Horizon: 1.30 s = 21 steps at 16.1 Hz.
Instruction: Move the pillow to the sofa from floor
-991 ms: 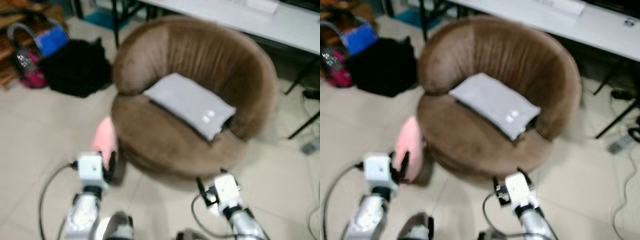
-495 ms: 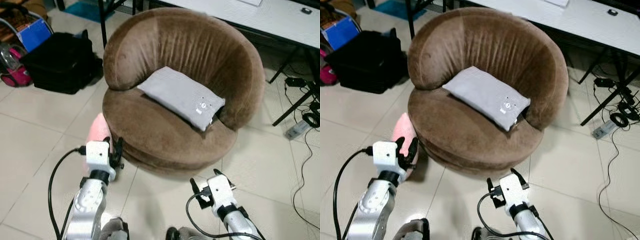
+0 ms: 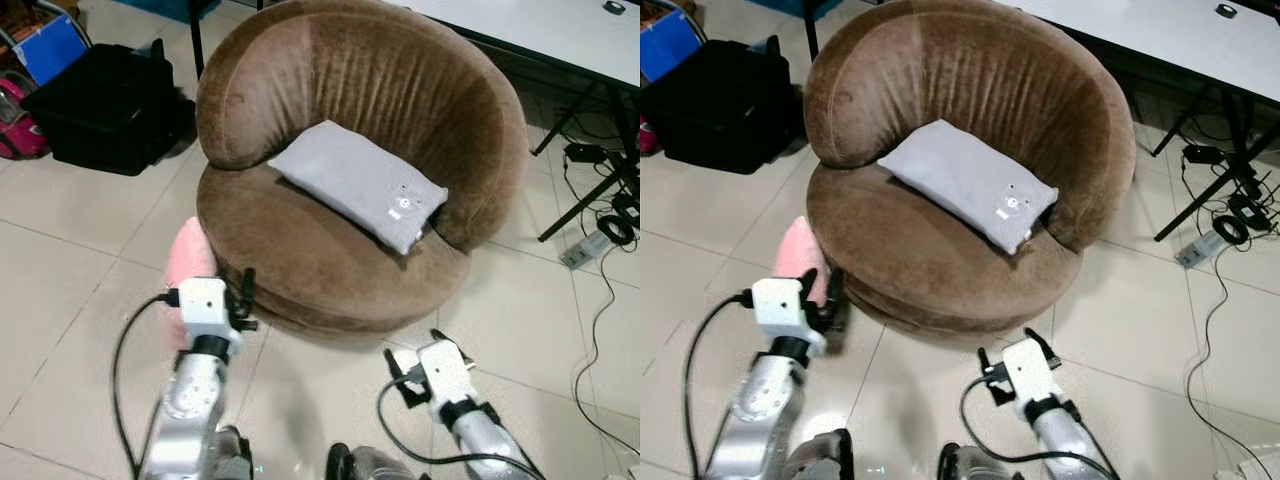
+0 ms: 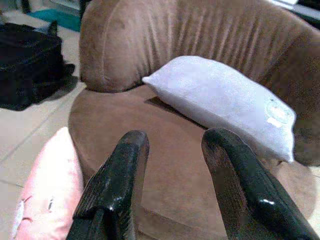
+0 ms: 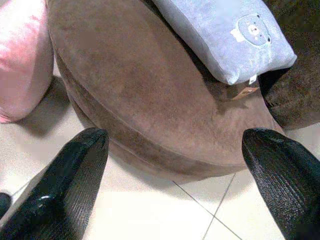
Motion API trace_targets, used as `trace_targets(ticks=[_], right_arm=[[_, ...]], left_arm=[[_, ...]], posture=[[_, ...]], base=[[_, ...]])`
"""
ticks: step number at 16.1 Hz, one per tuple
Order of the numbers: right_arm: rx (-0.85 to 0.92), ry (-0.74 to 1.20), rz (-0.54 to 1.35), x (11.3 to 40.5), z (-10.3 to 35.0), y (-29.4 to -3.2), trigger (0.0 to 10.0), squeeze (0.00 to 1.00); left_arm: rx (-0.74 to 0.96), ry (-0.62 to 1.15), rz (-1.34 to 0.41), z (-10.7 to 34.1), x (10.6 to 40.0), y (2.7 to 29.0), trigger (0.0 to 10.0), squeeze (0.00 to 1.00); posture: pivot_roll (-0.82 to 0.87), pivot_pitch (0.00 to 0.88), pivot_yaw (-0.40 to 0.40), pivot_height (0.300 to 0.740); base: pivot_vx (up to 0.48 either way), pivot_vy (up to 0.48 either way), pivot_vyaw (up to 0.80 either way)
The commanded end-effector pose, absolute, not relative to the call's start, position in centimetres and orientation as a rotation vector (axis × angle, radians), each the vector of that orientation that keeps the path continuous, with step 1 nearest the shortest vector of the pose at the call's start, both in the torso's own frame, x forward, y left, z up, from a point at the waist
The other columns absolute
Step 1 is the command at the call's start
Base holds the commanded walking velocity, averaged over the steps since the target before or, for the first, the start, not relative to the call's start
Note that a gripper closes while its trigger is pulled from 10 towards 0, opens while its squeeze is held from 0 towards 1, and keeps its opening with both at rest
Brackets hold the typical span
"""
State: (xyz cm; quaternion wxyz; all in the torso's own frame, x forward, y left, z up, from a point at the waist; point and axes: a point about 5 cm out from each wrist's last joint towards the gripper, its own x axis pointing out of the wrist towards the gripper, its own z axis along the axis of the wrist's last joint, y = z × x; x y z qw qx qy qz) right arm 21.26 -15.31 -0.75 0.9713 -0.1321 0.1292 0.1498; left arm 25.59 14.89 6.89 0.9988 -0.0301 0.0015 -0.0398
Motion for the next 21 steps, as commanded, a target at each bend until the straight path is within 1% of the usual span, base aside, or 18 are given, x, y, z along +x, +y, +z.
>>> trace_targets(ticks=[1,13,17,21], right_arm=[[-0.260,0.293,0.302,21.10,-1.14,-15.61,10.0,0.00],[-0.262,0.307,0.305,21.20,-1.21,-15.84,10.0,0.00],[-0.258,0.305,0.305,21.01,-1.19,-15.82,10.0,0.00],[-0.255,0.305,0.310,20.79,-1.22,-15.71,10.0,0.00]], left_arm=[[-0.073,0.005,-0.075,6.89,25.61,14.96,10.0,0.00],[-0.166,0.006,-0.119,6.92,26.12,14.43,10.0,0.00],[-0.157,0.003,-0.157,6.95,25.95,14.34,10.0,0.00],[-0.100,-0.007,-0.215,6.98,25.69,14.16,10.0,0.00]], posture=[[0.06,0.220,-0.183,0.740],[0.05,0.196,-0.177,0.740],[0.05,0.204,-0.177,0.740],[0.05,0.205,-0.171,0.740]], base=[[0.000,0.465,0.00],[0.000,0.474,0.00],[0.000,0.480,0.00],[0.000,0.472,0.00]])
